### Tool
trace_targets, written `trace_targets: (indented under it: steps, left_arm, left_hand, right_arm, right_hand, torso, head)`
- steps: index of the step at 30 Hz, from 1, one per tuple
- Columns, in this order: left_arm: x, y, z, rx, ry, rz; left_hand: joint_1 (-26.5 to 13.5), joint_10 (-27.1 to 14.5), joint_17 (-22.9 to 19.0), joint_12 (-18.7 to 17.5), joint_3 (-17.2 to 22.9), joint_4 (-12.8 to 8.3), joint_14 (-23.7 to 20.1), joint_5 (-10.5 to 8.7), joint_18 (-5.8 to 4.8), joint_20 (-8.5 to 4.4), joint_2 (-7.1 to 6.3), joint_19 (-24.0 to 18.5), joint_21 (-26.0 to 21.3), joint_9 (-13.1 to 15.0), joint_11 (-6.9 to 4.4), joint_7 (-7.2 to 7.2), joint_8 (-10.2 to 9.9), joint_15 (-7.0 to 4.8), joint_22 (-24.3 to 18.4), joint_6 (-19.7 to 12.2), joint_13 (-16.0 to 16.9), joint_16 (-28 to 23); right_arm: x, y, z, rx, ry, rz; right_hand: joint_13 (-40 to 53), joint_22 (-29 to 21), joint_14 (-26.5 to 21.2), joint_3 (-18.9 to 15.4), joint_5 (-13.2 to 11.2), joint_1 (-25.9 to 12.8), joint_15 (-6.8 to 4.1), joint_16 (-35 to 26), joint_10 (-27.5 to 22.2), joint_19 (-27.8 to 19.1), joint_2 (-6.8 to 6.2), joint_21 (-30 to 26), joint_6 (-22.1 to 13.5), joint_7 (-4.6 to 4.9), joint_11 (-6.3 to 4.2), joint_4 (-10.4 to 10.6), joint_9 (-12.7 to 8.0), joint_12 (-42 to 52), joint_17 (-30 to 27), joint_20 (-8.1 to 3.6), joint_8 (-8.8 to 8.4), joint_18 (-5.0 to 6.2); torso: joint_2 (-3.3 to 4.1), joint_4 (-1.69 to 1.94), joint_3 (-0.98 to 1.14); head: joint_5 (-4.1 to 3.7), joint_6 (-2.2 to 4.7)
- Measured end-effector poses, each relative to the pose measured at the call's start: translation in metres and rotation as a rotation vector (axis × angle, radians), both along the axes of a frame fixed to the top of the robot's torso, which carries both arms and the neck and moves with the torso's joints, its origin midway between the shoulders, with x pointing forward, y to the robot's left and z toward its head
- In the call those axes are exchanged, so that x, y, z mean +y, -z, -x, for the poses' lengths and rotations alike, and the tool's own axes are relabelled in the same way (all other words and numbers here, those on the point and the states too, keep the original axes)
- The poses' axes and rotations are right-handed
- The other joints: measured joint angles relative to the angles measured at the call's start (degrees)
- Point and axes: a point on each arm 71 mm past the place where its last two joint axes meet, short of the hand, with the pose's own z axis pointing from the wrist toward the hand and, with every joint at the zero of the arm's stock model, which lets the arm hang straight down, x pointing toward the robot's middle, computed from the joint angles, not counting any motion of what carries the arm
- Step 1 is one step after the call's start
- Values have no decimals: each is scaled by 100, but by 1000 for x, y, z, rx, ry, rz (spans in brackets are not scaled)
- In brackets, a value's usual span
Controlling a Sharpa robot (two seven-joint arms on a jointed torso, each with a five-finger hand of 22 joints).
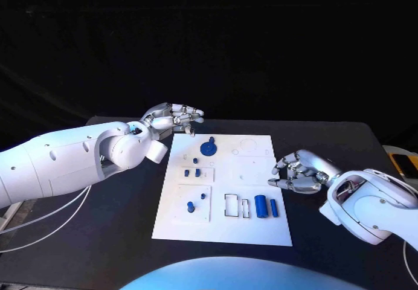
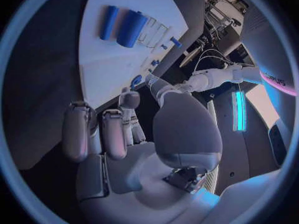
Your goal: Assemble the parts on the task board
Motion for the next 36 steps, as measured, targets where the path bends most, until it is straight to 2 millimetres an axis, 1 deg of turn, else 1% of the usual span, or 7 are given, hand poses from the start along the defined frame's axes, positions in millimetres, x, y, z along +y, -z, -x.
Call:
trace_targets:
  steps: [5, 13, 19, 20, 23, 30, 36]
  left_arm:
    - [0, 0, 0, -2, -5, 9]
    - [1, 0, 0, -3, -8, 17]
    - [3, 0, 0, -2, -12, 17]
    - [3, 0, 0, -2, -13, 17]
    - [4, 0, 1, -1, -14, 17]
    - [5, 0, 1, 0, -15, 17]
    - [5, 0, 1, 2, -15, 17]
  left_hand:
    - [0, 0, 0, 0, -5, 5, 0, 0, 0, 0, 0, 0, 0, 6, 0, 0, 0, 0, -7, 0, 0, 0]
    - [0, 0, 0, 23, -16, 16, -21, 0, -1, 0, 0, 0, -20, 6, 0, 0, 21, -21, -12, 0, 5, 0]
    - [0, 0, 1, 23, -16, 16, -21, 0, 0, 0, 0, 0, -23, 12, 0, 0, 21, -21, -12, 0, 5, 0]
    - [0, 0, 1, 23, -16, 16, -21, 0, 0, 0, 0, 0, -23, 12, 0, 0, 21, -21, -13, 0, 4, 0]
    - [0, 0, 1, 22, -16, 16, -21, 0, 0, 0, 0, 0, -23, 11, 0, 0, 21, -21, -12, 0, 5, 0]
    - [0, 0, 1, 22, -16, 16, -21, 0, 0, 0, 0, 0, -23, 11, 0, 0, 21, -21, -19, 0, 4, 0]
    - [0, 1, 1, 22, -16, 16, -21, 0, 0, 0, 0, 0, -23, 11, 0, 0, 21, -21, -19, 0, 4, 0]
  right_arm:
    - [-6, 12, 11, 60, 35, 30]
    - [2, 31, 22, 108, 36, 61]
    - [9, 39, 26, 117, 29, 75]
    - [10, 40, 26, 117, 28, 76]
    - [13, 41, 27, 114, 24, 79]
    - [19, 43, 29, 105, 16, 83]
    - [22, 47, 29, 110, 9, 93]
  right_hand:
    - [565, 0, 20, -103, -58, 12, -21, 53, 136, 0, -4, 145, 33, -33, -26, 103, 70, 467, 178, 0, 71, 0]
    - [769, -1, 20, -279, -42, 11, -20, 76, 136, 0, -4, 145, 52, -52, -27, 279, 121, 585, 179, 0, 116, 1]
    - [842, -1, -1, -371, -17, 9, -41, 97, 136, -1, -2, 184, 71, -70, -27, 371, 147, 602, 179, 0, 134, 1]
    - [861, -1, -1, -382, 2, 9, -41, 97, 156, 3, -2, 211, 71, -71, -46, 382, 147, 637, 179, -3, 134, 1]
    - [938, -1, -1, -458, 2, 9, -41, 97, 171, 20, -2, 235, 80, -80, -46, 427, 173, 704, 178, -21, 173, -88]
    - [1036, -2, -1, -554, 24, 9, -41, 120, 197, 20, -2, 258, 134, -91, -48, 524, 227, 749, 178, -21, 223, -88]
    - [1111, -2, 20, -799, 46, 9, -61, 120, 218, 20, -2, 257, 158, -115, -69, 768, 357, 749, 178, -21, 316, -88]
  torso:
    - [-10, -18, 6]
    - [-5, -7, 7]
    - [-1, -4, 1]
    - [-1, -4, 1]
    - [-1, -7, 0]
    - [-2, -13, 4]
    - [-2, -15, 4]
  head:
    - [-54, 4]
    - [-96, 8]
    - [-94, -12]
    - [-91, -14]
    - [-86, -18]
    - [-77, -31]
    - [-75, -31]
